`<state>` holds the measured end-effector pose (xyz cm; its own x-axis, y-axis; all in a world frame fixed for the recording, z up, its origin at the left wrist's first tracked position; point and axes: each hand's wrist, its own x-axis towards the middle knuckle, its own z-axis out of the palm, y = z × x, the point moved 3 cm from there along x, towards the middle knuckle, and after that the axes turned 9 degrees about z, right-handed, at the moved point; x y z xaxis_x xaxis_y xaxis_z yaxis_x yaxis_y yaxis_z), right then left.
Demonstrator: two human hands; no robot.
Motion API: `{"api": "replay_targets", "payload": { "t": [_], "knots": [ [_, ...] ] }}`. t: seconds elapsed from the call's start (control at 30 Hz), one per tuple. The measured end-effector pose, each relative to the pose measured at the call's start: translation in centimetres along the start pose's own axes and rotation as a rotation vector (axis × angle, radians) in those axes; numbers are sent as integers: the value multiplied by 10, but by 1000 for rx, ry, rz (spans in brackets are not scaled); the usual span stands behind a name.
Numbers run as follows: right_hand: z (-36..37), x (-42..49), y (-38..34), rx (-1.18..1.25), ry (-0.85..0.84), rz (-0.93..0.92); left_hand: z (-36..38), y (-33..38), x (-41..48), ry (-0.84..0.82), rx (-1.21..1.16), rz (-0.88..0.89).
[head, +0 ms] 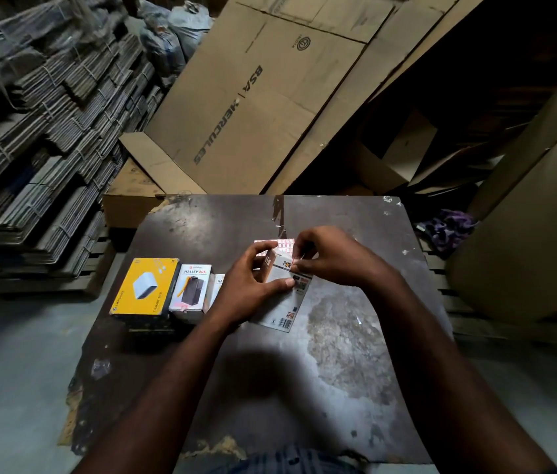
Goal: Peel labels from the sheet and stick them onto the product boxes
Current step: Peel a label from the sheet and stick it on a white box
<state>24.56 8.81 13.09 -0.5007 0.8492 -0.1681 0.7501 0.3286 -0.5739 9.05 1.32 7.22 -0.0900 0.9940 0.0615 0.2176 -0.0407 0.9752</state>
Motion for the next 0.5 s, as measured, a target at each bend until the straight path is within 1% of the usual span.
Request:
{"api": "replay_targets", "payload": {
  "t": [0.1, 0.33, 0.4, 0.5],
  "knots": [
    [0, 1, 4, 105, -27, 29, -1, 5, -2, 17, -19, 36],
    [9, 5, 20, 503, -83, 165, -4, 16, -4, 36, -42, 79],
    [12, 4, 23, 631, -131, 207, -6, 18, -4, 36, -45, 89],
    [26, 4, 23, 923, -249, 264, -6, 24, -3, 25, -30, 110]
  ]
}}
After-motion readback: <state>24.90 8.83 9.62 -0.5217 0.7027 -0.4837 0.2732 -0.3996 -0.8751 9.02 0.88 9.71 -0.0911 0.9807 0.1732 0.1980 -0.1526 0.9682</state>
